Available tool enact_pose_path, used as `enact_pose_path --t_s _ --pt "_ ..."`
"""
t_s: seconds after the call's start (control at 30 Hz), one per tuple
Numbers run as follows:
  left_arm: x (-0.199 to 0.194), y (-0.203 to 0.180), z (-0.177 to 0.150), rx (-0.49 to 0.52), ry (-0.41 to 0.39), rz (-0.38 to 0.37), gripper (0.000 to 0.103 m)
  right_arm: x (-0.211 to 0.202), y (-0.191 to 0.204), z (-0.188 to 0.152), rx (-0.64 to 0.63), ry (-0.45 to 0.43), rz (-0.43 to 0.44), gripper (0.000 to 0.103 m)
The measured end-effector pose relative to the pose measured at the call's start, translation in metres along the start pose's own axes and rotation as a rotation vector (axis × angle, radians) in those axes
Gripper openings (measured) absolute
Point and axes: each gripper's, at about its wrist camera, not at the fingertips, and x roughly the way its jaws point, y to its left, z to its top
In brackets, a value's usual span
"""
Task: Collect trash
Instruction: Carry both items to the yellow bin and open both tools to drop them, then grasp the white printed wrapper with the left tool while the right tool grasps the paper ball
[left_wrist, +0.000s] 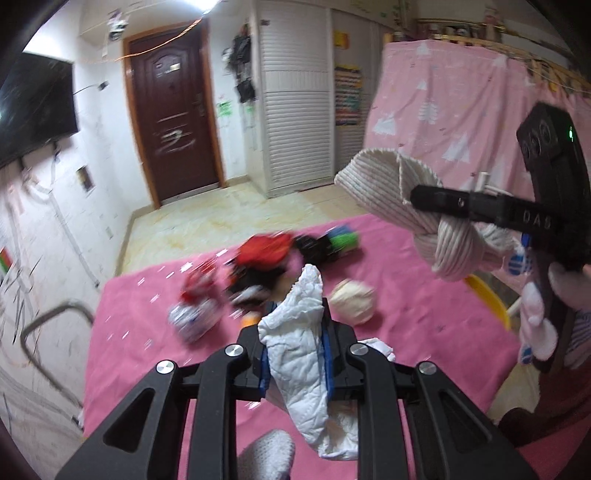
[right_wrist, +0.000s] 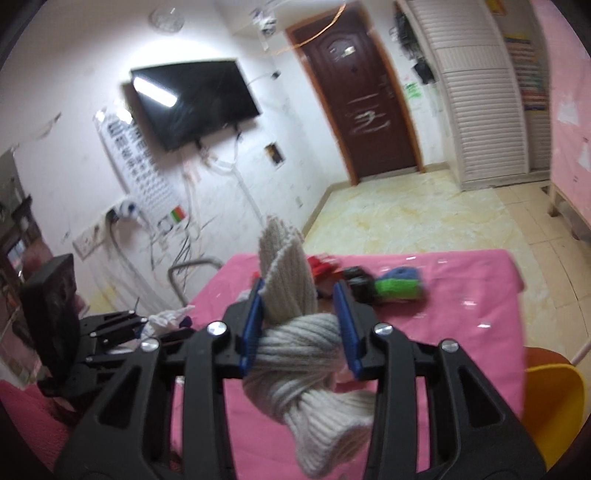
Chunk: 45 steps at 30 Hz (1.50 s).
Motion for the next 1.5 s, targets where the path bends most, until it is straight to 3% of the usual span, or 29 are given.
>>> enact_pose_path --t_s 0.13,0.3,0.43,0.5,0.6,0.63,0.73,0.83,0.9,1.0,1.07,1.1,1.3,1.5 --pt "0.014 -0.042 0.031 0.057 -0.008 -0.085 0.012 -0.037 -0.043 -0.006 0.061 -0.057 -0.069 0.036" --pt "0.04 -0.097 0.065 0.113 -0.001 -0.199 0.012 -0.079 -0.099 -0.017 0.133 -0.103 -0.218 0.036" --pt "0.069 -0.144 0.086 0.151 0.03 -0.272 0.012 -0.096 -0.141 -0.033 0.165 -0.096 -0.368 0.037" --pt "0.082 -0.166 0.091 0.164 0.048 -0.311 0.012 -0.099 -0.159 -0.043 0.197 -0.079 -0.399 0.037" --pt "0.102 -0.196 0.097 0.177 0.081 -0.353 0.012 -0.099 -0.188 -0.057 0.248 -0.046 -0.424 0.041" --pt "0.11 -0.207 0.1 0.177 0.094 -0.364 0.012 -0.103 -0.197 -0.062 0.27 -0.049 -0.427 0.047" --pt "0.132 -0.236 0.102 0.189 0.133 -0.393 0.012 -0.113 -0.207 -0.069 0.29 -0.077 -0.478 0.057" --pt "0.141 -0.253 0.103 0.196 0.156 -0.427 0.013 -0.129 -0.213 -0.071 0.317 -0.116 -0.514 0.059" --pt "0.141 -0.261 0.102 0.204 0.16 -0.453 0.015 -0.139 -0.216 -0.072 0.331 -0.14 -0.539 0.062" --pt "0.144 -0.275 0.102 0.208 0.174 -0.491 0.029 -0.153 -0.216 -0.073 0.339 -0.171 -0.579 0.063" --pt "0.144 -0.279 0.103 0.208 0.171 -0.497 0.053 -0.162 -0.215 -0.075 0.346 -0.19 -0.587 0.065" --pt "0.143 -0.279 0.102 0.206 0.168 -0.5 0.056 -0.164 -0.214 -0.075 0.347 -0.197 -0.588 0.066" --pt "0.133 -0.266 0.106 0.179 0.154 -0.489 0.059 -0.157 -0.204 -0.073 0.325 -0.188 -0.569 0.071" --pt "0.111 -0.225 0.112 0.116 0.12 -0.457 0.059 -0.13 -0.176 -0.059 0.266 -0.158 -0.514 0.075"
